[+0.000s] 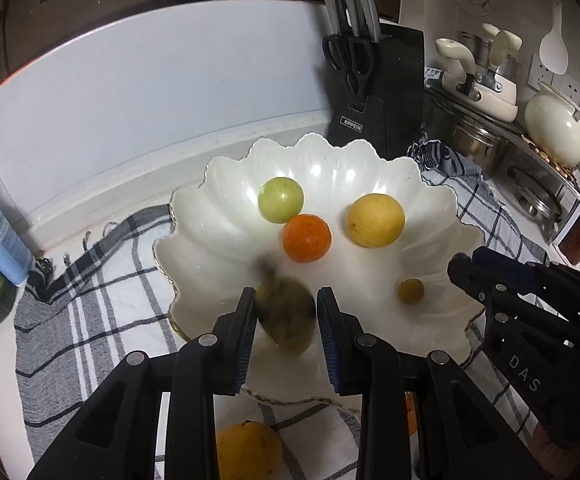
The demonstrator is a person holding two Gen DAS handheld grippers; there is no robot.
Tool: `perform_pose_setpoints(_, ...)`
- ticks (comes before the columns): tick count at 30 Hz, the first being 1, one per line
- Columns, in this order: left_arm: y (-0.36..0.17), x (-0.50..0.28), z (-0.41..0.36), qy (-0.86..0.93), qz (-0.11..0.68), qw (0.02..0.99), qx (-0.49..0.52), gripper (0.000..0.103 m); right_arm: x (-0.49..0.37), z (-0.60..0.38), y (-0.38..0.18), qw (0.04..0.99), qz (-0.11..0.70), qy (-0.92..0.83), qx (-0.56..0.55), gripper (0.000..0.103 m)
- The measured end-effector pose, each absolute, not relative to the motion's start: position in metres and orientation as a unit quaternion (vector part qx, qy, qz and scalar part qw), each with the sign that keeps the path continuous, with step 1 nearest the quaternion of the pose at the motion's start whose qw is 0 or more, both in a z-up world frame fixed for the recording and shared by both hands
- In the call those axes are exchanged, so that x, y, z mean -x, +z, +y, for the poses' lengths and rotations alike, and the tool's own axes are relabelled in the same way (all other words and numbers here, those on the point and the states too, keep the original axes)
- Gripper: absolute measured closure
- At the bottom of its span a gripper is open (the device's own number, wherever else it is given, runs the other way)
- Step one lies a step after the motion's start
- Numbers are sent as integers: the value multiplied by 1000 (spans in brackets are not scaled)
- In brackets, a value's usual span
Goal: Organize fruits
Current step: 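Open the left tool to drop the banana while the right tool releases the berry into the bowl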
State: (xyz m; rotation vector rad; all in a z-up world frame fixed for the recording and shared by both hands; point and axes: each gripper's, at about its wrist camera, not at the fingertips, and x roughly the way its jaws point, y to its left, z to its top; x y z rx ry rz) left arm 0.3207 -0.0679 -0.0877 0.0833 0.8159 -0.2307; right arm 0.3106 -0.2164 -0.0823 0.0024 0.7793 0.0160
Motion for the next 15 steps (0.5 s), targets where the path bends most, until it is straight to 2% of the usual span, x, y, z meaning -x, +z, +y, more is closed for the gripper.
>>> perform_pose_setpoints(4,-85,-318,-68,-106,395,911,-48,64,-307,-219,-77,929,370,4,-8,51)
perform_pose_setpoints(6,-83,-316,-68,-101,392,913,-51,57,-304,-220,-73,932,362,-3,-9,40)
perform_pose_setpoints(8,-80,-313,-67,-95,388,916,-50,44,-300,-221,-69,935,354,-14,-9,25)
perform_pose_setpoints(15,-67,-301,-64,-76,369,924,-61,34,-289,-224,-52,942,334,-32,-6,15)
